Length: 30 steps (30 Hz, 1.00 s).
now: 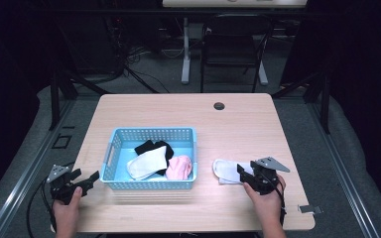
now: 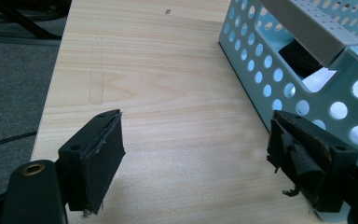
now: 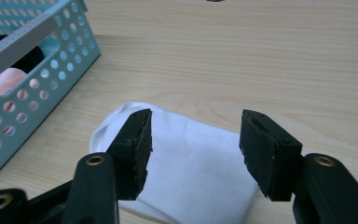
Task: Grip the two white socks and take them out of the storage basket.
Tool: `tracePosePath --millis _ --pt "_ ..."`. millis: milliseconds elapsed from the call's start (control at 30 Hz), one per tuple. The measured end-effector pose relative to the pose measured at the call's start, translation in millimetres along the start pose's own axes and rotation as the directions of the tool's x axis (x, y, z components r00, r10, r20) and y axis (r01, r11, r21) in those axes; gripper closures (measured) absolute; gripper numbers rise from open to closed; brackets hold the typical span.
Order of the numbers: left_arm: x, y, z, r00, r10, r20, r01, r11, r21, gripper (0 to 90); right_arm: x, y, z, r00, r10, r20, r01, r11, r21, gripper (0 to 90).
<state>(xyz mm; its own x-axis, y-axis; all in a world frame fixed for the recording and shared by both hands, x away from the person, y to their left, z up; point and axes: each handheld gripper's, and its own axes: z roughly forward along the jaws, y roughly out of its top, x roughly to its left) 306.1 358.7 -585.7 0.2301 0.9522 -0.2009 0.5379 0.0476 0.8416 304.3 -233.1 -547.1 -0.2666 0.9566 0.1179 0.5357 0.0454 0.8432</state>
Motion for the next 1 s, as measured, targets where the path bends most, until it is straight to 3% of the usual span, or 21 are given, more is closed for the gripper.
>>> tracePosePath --millis 200,433,667,700,1000 --pt "0.7 0.1 -0.9 1.0000 -0.003 0.001 0.003 1.0000 0.002 18.3 12.1 8.8 -2.9 0.9991 -0.035 -0.026 0.035 0.999 0.001 42.9" --pt "0.4 -0.2 -0.7 1.0000 -0.003 0.002 0.003 1.0000 0.006 18.4 39.0 32.3 -3.2 0.9898 -0.088 -0.112 0.090 0.996 0.016 44.3" --pt "0.4 -0.1 -0.4 1.0000 -0.003 0.004 0.003 1.0000 0.004 18.3 60.2 55.5 0.0 0.9746 -0.128 -0.184 0.137 0.990 0.037 45.6" --pt "0.7 -0.1 -0.8 1.0000 -0.003 0.003 0.003 1.0000 0.005 18.3 68.0 63.2 1.3 0.9693 -0.132 -0.208 0.144 0.989 0.045 45.9" --pt "1.4 0.1 -1.0 1.0000 -0.006 0.003 0.006 1.0000 0.003 18.3 108.1 96.4 13.2 0.9431 -0.191 -0.272 0.217 0.974 0.069 44.9"
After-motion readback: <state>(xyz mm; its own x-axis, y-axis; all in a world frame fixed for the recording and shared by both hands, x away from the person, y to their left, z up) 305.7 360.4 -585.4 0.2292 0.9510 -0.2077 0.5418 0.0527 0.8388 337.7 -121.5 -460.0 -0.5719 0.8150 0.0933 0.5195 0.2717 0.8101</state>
